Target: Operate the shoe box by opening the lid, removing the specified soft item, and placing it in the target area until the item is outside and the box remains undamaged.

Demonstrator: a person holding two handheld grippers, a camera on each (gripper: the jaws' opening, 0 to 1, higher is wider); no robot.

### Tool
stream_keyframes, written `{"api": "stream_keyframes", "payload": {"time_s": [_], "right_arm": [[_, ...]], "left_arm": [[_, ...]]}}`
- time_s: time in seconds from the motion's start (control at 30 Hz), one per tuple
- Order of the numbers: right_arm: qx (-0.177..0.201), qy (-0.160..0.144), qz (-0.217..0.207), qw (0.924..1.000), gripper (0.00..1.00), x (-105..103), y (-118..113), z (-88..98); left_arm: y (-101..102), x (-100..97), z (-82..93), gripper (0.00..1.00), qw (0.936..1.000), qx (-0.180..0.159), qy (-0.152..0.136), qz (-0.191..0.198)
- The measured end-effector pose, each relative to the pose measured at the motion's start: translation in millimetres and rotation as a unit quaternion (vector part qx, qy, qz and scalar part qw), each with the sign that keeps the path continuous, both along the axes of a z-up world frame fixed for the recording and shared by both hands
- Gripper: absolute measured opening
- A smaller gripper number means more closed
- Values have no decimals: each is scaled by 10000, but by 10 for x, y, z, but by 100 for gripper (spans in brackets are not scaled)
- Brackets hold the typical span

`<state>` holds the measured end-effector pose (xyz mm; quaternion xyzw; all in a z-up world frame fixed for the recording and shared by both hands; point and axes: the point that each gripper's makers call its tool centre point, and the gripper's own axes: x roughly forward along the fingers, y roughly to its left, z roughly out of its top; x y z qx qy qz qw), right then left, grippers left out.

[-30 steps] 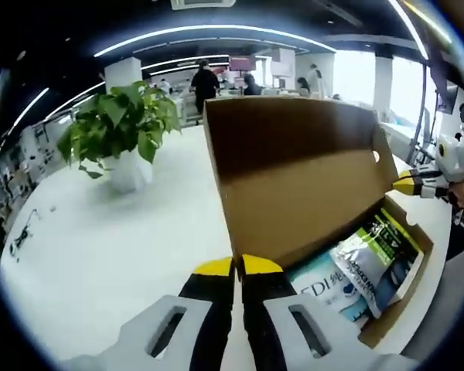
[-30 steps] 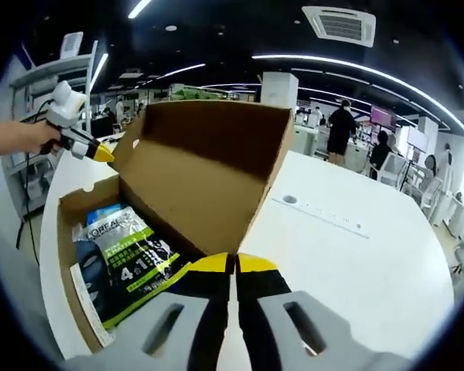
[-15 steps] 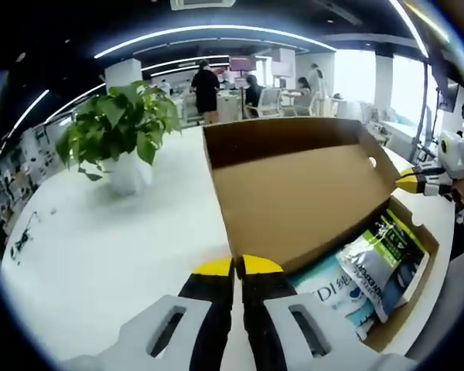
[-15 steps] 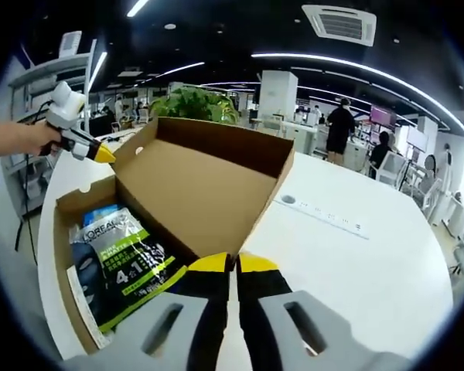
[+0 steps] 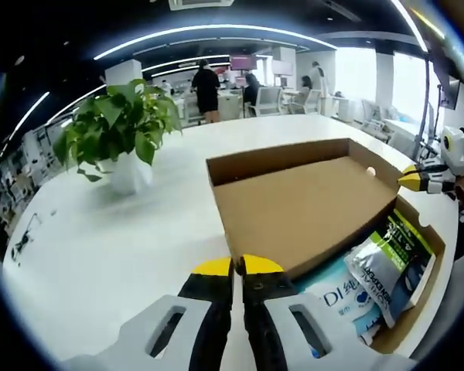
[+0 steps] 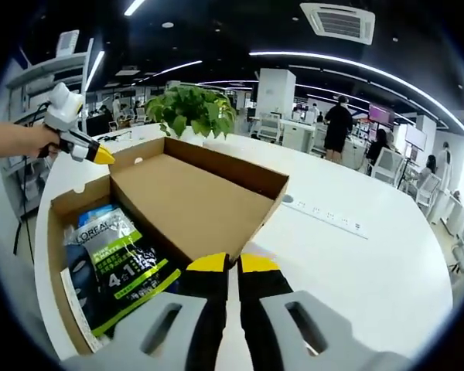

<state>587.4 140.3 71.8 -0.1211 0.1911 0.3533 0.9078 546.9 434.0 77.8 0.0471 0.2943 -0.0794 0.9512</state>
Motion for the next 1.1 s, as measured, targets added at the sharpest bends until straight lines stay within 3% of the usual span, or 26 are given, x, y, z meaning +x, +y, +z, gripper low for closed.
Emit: {"api": "stream_keyframes", "payload": {"time_s": [1.0,1.1], "right_arm": [[258,349,-208,9988,3,66,-4,-65],[158,396,-81,9991,4,34,9,-80]], "left_arm": [[-8,19,-161,0,9998,15,175,57],[-7,18,-155,1,9998,-25,172,76]]}}
